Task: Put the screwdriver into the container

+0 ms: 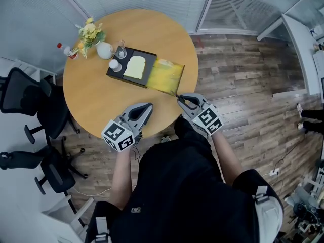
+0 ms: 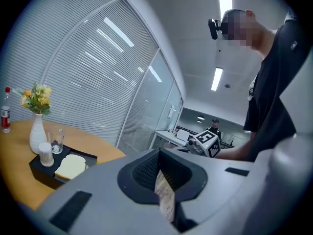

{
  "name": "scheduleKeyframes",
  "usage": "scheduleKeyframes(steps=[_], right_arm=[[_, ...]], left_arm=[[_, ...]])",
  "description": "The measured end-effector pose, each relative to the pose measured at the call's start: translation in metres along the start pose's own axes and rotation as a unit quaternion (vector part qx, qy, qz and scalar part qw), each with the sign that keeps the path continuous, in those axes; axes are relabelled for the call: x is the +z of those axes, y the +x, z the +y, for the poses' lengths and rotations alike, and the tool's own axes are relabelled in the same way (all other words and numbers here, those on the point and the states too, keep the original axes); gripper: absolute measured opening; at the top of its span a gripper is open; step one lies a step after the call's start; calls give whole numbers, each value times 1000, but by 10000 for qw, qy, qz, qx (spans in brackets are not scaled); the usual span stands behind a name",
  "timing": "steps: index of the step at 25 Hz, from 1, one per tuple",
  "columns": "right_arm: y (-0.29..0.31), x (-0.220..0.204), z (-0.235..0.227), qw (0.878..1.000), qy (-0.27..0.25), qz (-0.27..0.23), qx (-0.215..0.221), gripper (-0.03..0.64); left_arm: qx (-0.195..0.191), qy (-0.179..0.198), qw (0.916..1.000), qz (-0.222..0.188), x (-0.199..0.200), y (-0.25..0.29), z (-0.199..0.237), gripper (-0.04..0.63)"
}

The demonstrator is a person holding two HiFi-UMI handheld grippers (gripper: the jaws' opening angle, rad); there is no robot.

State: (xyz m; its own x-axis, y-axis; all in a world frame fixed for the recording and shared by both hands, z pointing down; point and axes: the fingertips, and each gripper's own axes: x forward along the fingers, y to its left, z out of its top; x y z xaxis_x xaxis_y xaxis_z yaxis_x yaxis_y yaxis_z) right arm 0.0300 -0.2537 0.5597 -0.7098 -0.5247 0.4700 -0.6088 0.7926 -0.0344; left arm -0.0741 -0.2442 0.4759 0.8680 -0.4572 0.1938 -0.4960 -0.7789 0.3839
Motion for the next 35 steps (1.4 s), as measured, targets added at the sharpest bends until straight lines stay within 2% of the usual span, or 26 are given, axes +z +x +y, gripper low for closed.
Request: scheduleKeyframes(steps=[4, 10, 15, 20, 25, 29, 35], right_arm=[[6, -7, -21, 9999, 4, 85, 92, 57], [31, -48, -39, 9971, -15, 592, 487, 57], [51, -66, -48, 9938, 19, 813, 756, 57], [69, -80, -62, 9890, -240, 1092, 968, 57], [95, -96, -76, 9727, -1044, 1679, 1216, 57], [120, -103, -81, 9571, -1533, 1917, 1542, 57], [154, -119, -89, 9445, -1475, 2365, 1736, 57]], left_arm=[[73, -27, 10000, -32, 6, 18, 4, 3], [309, -119, 9994, -73, 9, 32, 8, 3], [535, -201, 9983, -71, 10, 38, 19, 3], [760, -269, 9967, -105, 13, 45, 24, 3], [1096, -441, 9929, -140, 8, 43, 35, 3], [1452, -589, 9874, -229, 4, 35, 45, 3], [1984, -758, 9762, -451, 2, 21, 59, 3]])
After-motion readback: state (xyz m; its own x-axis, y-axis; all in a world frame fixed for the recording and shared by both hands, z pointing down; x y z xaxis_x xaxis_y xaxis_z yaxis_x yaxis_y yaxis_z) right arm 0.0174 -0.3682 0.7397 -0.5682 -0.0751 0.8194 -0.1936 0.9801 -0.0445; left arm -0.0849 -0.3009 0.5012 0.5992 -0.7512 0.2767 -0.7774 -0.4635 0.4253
